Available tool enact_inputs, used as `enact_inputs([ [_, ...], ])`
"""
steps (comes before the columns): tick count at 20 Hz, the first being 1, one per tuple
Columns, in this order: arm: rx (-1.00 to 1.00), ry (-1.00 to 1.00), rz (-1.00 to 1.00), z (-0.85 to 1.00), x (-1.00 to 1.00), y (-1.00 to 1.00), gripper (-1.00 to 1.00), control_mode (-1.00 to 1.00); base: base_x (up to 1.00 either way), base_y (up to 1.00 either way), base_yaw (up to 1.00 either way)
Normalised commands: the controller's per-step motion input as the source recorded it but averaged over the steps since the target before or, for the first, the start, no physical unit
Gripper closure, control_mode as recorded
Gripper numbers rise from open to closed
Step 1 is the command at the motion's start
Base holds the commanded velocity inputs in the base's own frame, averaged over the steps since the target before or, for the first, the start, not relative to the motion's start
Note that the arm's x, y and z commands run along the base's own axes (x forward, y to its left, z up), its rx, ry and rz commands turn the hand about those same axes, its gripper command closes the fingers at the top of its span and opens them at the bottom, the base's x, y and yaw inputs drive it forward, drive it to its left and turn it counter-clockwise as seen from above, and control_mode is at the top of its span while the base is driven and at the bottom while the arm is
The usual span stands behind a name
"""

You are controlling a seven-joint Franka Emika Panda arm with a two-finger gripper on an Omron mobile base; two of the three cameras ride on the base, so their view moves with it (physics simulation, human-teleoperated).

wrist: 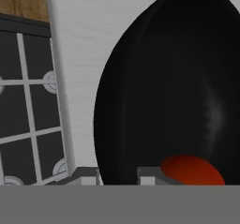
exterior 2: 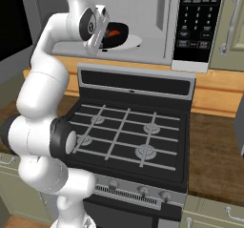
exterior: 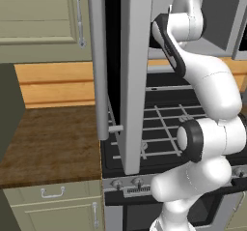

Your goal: Pick the tomato from the sink and place it in the bowl. Then pick the bowl and place it in the microwave. Then close the microwave door and press the start button.

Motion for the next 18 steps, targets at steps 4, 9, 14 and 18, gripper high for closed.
enact_inputs([
  [4, 0.00, 0.00, 0.00, 0.00, 0.00, 0.00, 1.00, -1.00, 0.00, 0.00, 0.00],
  [9, 0.00, 0.00, 0.00, 0.00, 0.00, 0.00, -1.00, -1.00, 0.00, 0.00, 0.00],
  [14, 0.00, 0.00, 0.00, 0.00, 0.00, 0.00, -1.00, -1.00, 0.00, 0.00, 0.00],
  [18, 0.00, 0.00, 0.00, 0.00, 0.00, 0.00, -1.00, -1.00, 0.00, 0.00, 0.00],
])
